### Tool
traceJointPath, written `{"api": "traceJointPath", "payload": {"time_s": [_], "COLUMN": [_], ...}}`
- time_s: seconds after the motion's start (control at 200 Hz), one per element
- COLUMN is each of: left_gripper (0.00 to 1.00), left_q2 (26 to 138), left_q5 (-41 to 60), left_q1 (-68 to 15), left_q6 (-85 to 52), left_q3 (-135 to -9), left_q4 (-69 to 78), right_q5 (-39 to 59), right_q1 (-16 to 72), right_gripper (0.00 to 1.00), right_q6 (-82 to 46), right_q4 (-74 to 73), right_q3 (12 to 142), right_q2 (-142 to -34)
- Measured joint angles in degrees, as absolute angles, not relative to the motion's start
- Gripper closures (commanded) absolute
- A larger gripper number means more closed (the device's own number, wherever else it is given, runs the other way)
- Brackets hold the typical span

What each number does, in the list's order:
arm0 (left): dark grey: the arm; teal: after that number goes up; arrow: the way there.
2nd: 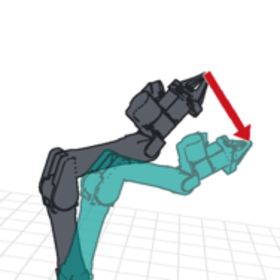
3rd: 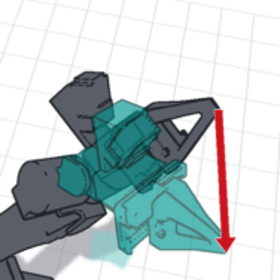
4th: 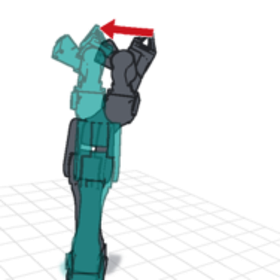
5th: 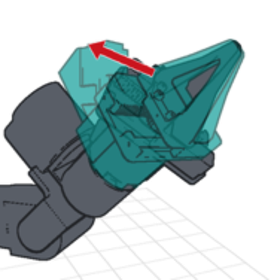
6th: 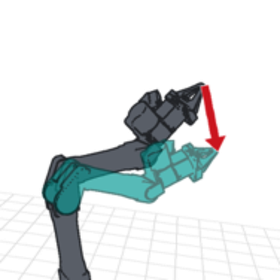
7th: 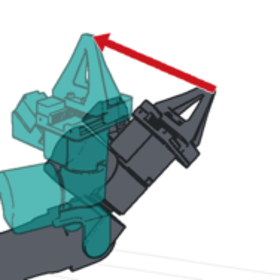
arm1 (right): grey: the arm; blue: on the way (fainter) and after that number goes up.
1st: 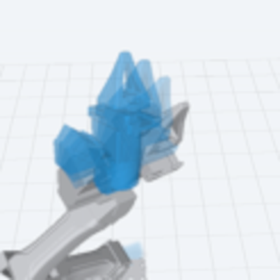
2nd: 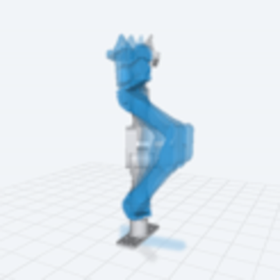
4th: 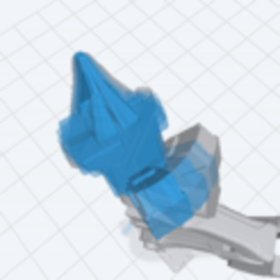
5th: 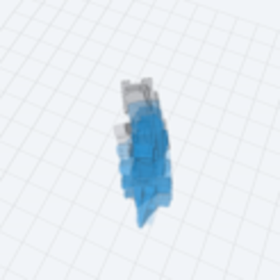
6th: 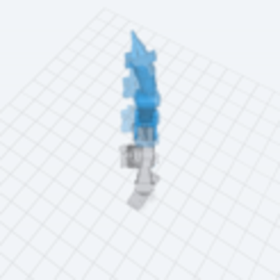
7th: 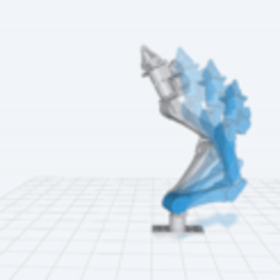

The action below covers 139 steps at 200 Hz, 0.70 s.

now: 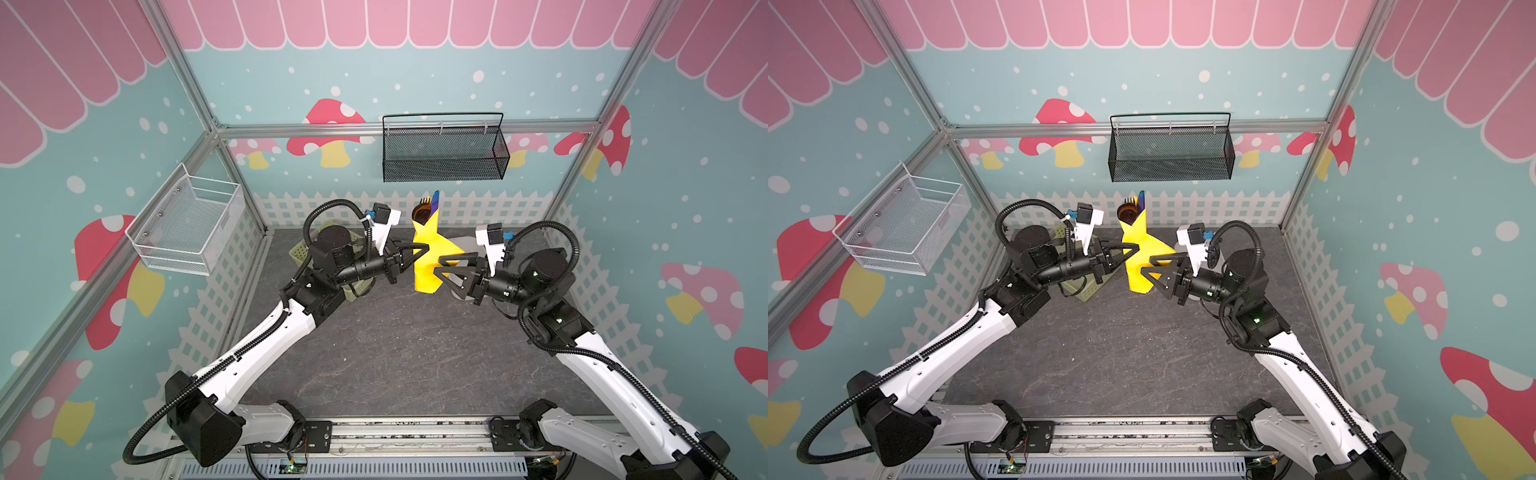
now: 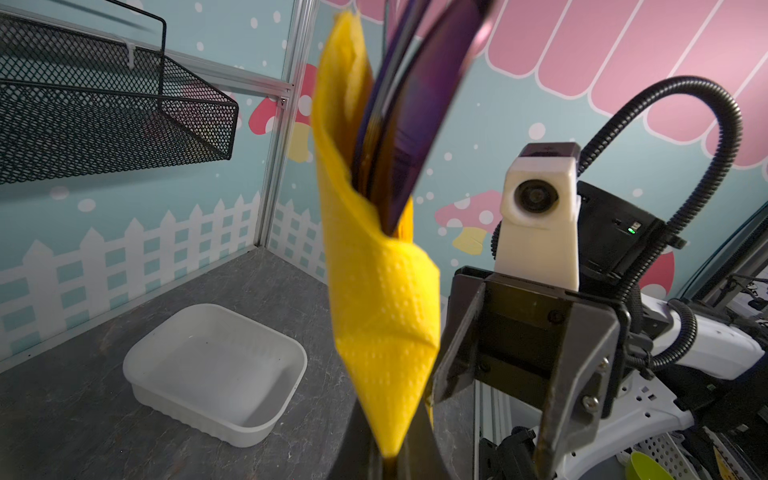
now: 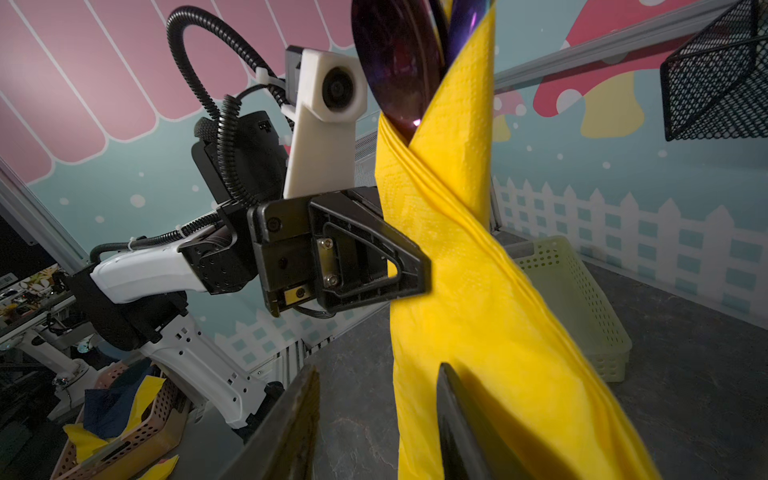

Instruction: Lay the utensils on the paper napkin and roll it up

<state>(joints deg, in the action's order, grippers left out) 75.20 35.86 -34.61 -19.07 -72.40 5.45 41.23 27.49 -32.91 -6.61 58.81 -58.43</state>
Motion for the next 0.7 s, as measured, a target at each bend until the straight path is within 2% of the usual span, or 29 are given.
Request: {"api": "traceJointPath", "payload": {"time_s": [0.325, 0.695], "left_gripper": [1.00, 1.00], "left_q2": [75.2, 75.4], "left_q5": [38.0, 41.6], "left_q1": [-34.5, -34.5], "left_q6": [-19.9, -22.7], "left_q3": [-72.4, -72.4], "left_q4": [6.9, 10.3], "right_q5": [39.1, 39.8], "right_q1": [27.5, 27.5], "right_gripper": [0.49, 0.51], "right_q6": [-31.6, -31.3], "right_q4": [-2.9, -3.1], "right_q3": [59.0, 60.6], "right_q2": [-58.9, -59.5]}}
